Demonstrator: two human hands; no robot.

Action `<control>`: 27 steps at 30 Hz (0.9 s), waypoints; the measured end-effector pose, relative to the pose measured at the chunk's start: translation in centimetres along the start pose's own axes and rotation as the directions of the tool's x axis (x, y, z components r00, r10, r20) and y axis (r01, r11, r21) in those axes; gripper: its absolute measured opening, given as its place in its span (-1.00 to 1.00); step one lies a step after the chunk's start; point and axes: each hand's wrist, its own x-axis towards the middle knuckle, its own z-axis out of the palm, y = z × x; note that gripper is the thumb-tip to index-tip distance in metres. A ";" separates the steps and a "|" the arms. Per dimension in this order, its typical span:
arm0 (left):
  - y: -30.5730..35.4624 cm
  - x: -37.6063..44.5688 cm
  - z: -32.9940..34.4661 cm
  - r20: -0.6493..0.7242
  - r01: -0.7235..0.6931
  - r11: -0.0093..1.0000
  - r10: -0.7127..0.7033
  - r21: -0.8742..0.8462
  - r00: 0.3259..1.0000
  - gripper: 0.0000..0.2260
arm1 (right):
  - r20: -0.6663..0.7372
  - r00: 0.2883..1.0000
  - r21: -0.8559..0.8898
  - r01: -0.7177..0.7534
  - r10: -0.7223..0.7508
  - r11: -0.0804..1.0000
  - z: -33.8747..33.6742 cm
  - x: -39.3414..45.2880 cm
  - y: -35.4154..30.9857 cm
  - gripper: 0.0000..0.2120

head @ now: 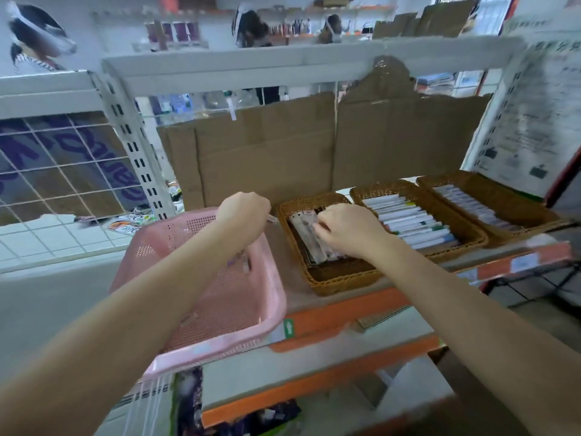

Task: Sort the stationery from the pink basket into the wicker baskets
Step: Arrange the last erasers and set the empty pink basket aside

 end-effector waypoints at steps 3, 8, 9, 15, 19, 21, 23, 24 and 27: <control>4.5 1.8 -1.3 -0.018 0.012 0.999 -0.012 -0.032 1.000 -0.91 | 0.069 0.997 -0.042 -0.031 0.034 0.999 0.0 -1.1 4.4 -0.67; 12.7 4.6 -2.6 0.008 -0.001 0.998 0.002 -0.068 1.000 -0.88 | 0.090 0.991 -0.051 -0.096 0.100 0.994 -0.4 -3.9 12.0 -0.64; 14.3 5.2 -2.7 0.013 -0.011 0.997 0.012 -0.079 1.000 -0.87 | 0.097 0.988 -0.042 -0.115 0.119 0.992 -0.5 -4.5 13.6 -0.62; 22.1 10.2 -3.9 0.014 -0.103 0.983 0.106 -0.150 0.994 -0.84 | 0.172 0.957 -0.010 -0.236 0.234 0.972 -0.5 -7.3 22.7 -0.62; 26.5 14.5 -4.5 -0.004 -0.138 0.973 0.140 -0.185 0.990 -0.83 | 0.142 0.938 -0.041 -0.312 0.315 0.949 0.4 -8.3 28.3 -0.70; 28.5 16.9 -4.5 -0.030 -0.165 0.967 0.162 -0.196 0.986 -0.86 | 0.111 0.927 -0.055 -0.353 0.357 0.934 0.9 -8.4 30.8 -0.67; 30.6 19.1 -4.7 -0.052 -0.208 0.956 0.202 -0.208 0.978 -0.87 | 0.106 0.911 -0.066 -0.394 0.399 0.917 1.4 -8.4 33.2 -0.67; 31.8 20.1 -4.8 -0.063 -0.233 0.949 0.225 -0.210 0.972 -0.86 | 0.117 0.899 -0.072 -0.416 0.422 0.906 1.6 -8.5 34.3 -0.69; 35.0 22.9 -4.6 -0.093 -0.284 0.935 0.270 -0.211 0.958 -0.85 | 0.156 0.871 -0.086 -0.457 0.465 0.885 2.3 -8.7 37.5 -0.74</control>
